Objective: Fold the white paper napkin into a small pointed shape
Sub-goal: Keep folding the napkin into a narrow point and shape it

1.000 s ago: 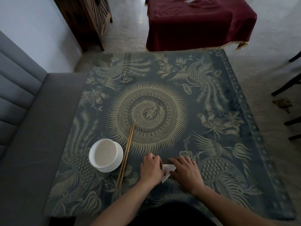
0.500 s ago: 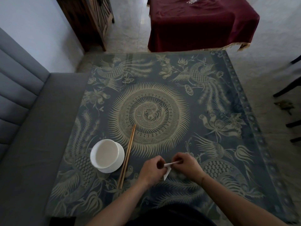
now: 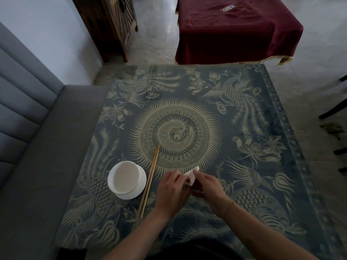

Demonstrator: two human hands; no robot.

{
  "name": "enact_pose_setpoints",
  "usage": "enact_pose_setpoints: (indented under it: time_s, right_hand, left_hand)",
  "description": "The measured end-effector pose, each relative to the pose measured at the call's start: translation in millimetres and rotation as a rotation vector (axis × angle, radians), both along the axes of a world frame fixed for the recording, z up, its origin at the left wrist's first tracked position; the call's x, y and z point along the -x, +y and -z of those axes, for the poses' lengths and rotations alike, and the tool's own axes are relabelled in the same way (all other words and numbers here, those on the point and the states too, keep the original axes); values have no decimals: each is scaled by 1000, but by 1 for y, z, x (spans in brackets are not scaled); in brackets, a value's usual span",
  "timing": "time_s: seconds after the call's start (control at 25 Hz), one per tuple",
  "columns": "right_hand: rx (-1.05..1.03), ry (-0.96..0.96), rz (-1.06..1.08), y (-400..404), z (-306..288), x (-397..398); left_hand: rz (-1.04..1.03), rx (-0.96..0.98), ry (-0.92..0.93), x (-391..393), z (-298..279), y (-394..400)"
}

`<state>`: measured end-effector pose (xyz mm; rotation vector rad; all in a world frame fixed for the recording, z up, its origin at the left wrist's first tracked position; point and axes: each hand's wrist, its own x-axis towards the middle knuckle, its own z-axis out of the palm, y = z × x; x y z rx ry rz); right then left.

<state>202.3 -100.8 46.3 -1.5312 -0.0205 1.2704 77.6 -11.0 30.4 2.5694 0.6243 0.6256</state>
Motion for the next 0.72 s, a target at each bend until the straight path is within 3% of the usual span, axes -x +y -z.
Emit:
enact_pose_setpoints:
  time_s: [0.16, 0.36, 0.4, 0.56, 0.72]
  right_hand:
    - [-36, -76, -67, 2, -4, -3]
    - [-22, -189, -271, 6, -7, -5]
    - [-16, -216, -320, 7, -6, -4]
    - [23, -311, -416, 14, 2, -1]
    - [101, -318, -451, 23, 15, 0]
  left_hand:
    - [-62, 143, -15, 13, 5, 1]
    - [-300, 870, -44, 23, 7, 8]
    - [-313, 941, -18, 25, 10, 10]
    - [-338, 1033, 48, 39, 21, 12]
    - [-535, 1072, 19, 54, 31, 9]
